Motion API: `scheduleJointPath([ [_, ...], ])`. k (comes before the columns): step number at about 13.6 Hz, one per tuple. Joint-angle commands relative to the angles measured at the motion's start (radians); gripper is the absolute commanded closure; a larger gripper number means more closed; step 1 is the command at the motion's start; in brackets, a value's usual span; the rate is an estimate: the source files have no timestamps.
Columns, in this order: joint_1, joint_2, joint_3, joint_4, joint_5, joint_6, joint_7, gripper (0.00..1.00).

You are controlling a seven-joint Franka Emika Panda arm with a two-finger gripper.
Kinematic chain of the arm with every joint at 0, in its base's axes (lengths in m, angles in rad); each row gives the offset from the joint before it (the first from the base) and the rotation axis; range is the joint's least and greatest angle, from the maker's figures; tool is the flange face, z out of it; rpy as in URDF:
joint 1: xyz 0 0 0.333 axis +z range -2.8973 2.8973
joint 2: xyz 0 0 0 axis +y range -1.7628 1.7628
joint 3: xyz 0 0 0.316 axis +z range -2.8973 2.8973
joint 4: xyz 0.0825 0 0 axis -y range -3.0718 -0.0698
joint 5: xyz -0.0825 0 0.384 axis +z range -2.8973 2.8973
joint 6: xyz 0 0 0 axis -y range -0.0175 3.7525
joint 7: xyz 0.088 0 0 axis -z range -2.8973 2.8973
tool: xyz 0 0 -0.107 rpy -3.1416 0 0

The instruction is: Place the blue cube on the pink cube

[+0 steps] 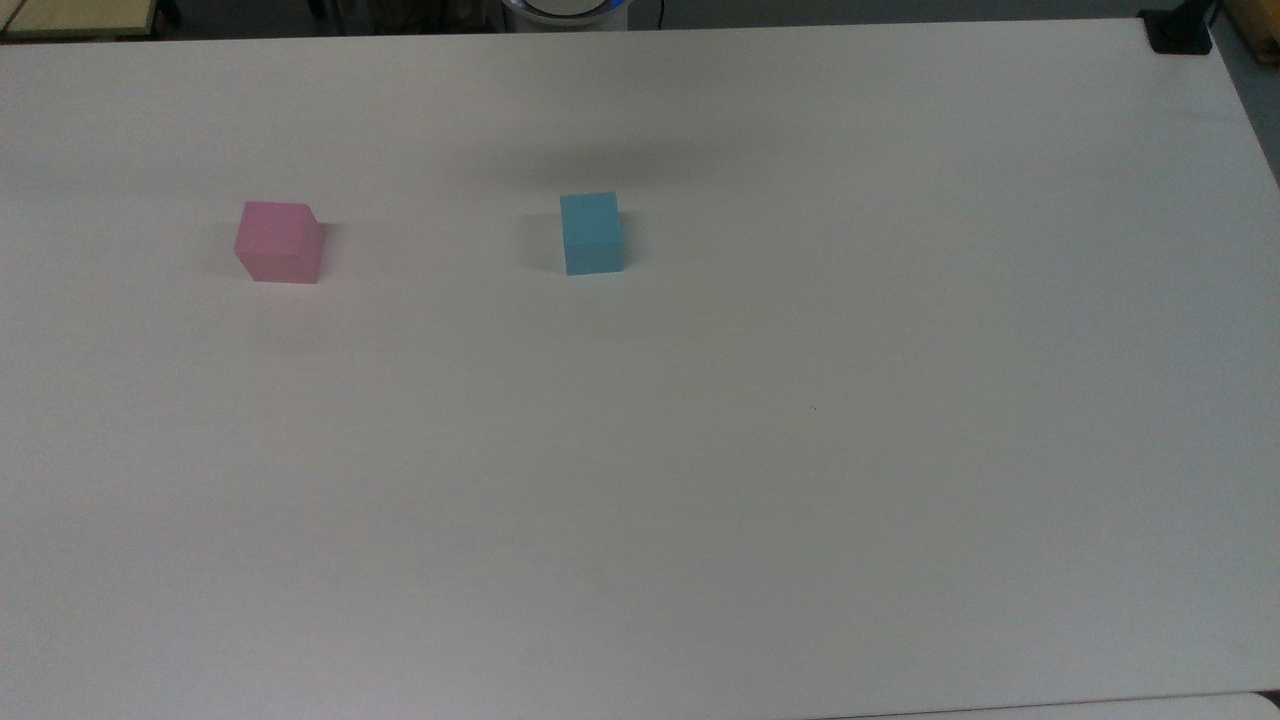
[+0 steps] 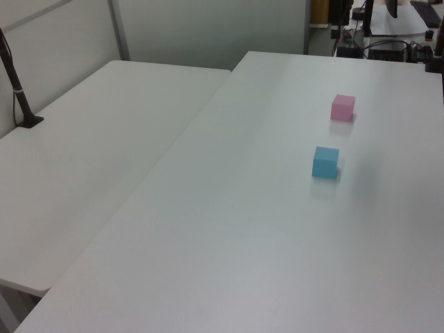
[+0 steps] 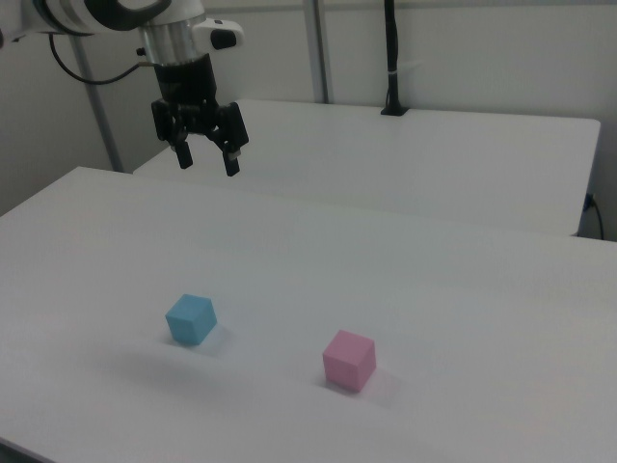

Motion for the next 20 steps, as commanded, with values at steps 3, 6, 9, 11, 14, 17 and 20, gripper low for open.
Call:
scheduleJointPath([
  [3,-0.001,-0.007,-0.011,0.008,0.024,-0.017,-0.015,0.00],
  [6,-0.001,-0.007,-0.013,0.007,0.065,-0.012,-0.018,0.00],
  [9,-0.003,-0.007,-0.011,0.007,0.065,-0.014,-0.024,0.00],
  [11,-0.001,-0.007,-0.011,0.007,0.067,-0.014,-0.023,0.00],
  [14,0.009,-0.009,-0.002,0.001,0.065,-0.014,-0.013,0.00],
  [17,0.078,-0.018,0.004,-0.041,0.065,0.003,-0.007,0.00],
  [20,0.182,-0.050,0.004,-0.111,0.060,0.019,0.078,0.00],
])
